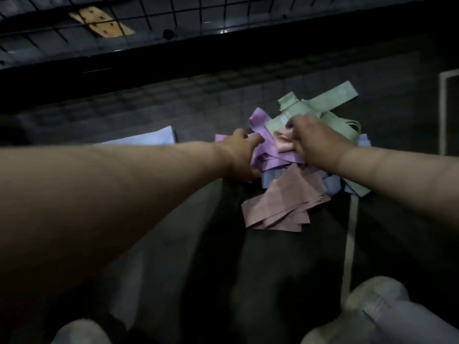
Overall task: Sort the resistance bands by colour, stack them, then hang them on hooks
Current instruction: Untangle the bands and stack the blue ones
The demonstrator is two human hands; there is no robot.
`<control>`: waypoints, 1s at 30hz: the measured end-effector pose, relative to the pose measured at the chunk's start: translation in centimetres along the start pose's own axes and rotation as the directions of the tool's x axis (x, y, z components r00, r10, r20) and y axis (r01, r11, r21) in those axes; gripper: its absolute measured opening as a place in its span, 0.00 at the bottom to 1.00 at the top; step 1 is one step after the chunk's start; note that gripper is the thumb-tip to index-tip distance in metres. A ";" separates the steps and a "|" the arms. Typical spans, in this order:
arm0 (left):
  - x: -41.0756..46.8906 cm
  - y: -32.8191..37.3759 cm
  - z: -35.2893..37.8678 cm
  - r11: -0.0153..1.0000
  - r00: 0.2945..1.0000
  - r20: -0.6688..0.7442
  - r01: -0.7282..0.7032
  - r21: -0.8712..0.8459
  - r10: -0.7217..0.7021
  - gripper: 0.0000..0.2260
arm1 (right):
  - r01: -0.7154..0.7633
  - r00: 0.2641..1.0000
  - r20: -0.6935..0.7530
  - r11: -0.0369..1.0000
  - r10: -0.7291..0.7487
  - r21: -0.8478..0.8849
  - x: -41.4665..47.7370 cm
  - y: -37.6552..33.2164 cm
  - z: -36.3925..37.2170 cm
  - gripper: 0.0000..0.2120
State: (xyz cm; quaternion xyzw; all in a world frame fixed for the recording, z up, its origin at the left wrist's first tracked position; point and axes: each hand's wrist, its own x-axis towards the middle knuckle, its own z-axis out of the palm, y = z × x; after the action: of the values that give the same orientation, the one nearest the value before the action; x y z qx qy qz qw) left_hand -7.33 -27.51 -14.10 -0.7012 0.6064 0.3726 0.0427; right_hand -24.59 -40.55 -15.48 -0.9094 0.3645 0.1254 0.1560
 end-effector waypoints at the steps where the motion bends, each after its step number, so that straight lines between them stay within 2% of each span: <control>1: 0.3 0.4 1.3 1.000 1.000 -0.013 0.003 0.010 -0.003 0.37 | -0.015 0.996 -0.083 1.000 0.013 -0.027 -0.2 0.0 -0.3 0.21; 3: 0.3 0.9 3.6 0.997 1.000 -0.020 0.003 0.076 -0.001 0.36 | 0.091 0.989 -0.107 0.987 -0.106 -0.136 -1.5 -0.3 -0.9 0.28; 4: 0.1 0.9 4.5 0.993 1.000 -0.013 -0.006 0.121 0.007 0.36 | 0.217 0.974 -0.027 0.958 -0.225 -0.186 -2.4 -0.5 -0.9 0.32; 6: -0.3 0.7 5.7 0.982 1.000 -0.003 -0.016 0.186 0.017 0.35 | 0.454 0.882 0.255 0.859 -0.396 -0.236 -4.7 -1.3 -0.1 0.40; 8: -0.5 0.2 6.2 0.978 1.000 -0.023 -0.016 0.206 0.021 0.33 | 0.507 0.800 0.524 0.797 -0.292 -0.330 -6.8 -1.4 1.4 0.49; 9: -0.5 0.0 6.3 0.978 0.999 -0.037 -0.017 0.207 0.025 0.32 | 0.516 0.781 0.576 0.771 -0.244 -0.373 -7.5 -1.0 2.2 0.50; 10: -0.5 -0.1 6.3 0.978 0.998 -0.049 -0.017 0.208 0.027 0.31 | 0.525 0.783 0.574 0.751 -0.242 -0.400 -8.0 -0.9 2.5 0.46; 13: -0.6 -0.1 6.3 0.960 0.990 -0.127 -0.029 0.279 0.067 0.25 | 0.576 0.796 0.488 0.696 -0.359 -0.428 -8.0 0.1 1.7 0.30; 15: -0.7 0.0 6.3 0.934 0.970 -0.187 -0.082 0.346 0.154 0.23 | 0.588 0.794 0.475 0.682 -0.381 -0.436 -7.3 0.8 0.6 0.27; 17: -0.4 0.3 6.1 0.918 0.950 -0.176 -0.183 0.352 0.257 0.21 | 0.554 0.808 0.472 0.728 -0.353 -0.404 -6.9 2.0 -0.4 0.28; 18: -0.2 0.6 5.9 0.914 0.946 -0.143 -0.232 0.333 0.292 0.19 | 0.503 0.834 0.441 0.785 -0.331 -0.363 -6.7 2.8 -0.9 0.28; 20: 0.3 1.4 5.6 0.925 0.952 -0.050 -0.281 0.256 0.303 0.16 | 0.324 0.921 0.290 0.925 -0.260 -0.197 -6.5 4.3 -1.8 0.25; 21: 0.5 1.7 5.6 0.931 0.955 -0.002 -0.288 0.226 0.296 0.16 | 0.241 0.953 0.220 0.963 -0.210 -0.124 -6.5 5.0 -2.1 0.25; 23: 0.8 2.4 5.9 0.925 0.954 0.023 -0.297 0.237 0.300 0.17 | 0.140 0.985 0.121 0.983 -0.126 -0.116 -6.1 5.9 -2.8 0.27; 27: 1.5 3.7 6.7 0.928 0.965 -0.082 -0.212 0.307 0.248 0.19 | -0.039 0.998 -0.054 0.992 0.033 -0.119 -4.6 6.9 -3.6 0.26; 30: 1.8 5.1 7.3 0.969 0.969 -0.174 -0.136 0.208 0.173 0.20 | -0.134 0.984 -0.129 0.987 0.121 -0.093 -4.0 6.8 -3.5 0.21</control>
State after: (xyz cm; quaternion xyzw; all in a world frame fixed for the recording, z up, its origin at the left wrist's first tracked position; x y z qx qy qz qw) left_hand -15.28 -26.59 -18.35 -0.6763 0.6942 0.2450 0.0235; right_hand -31.75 -44.05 -12.25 -0.8970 0.4241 0.0971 0.0784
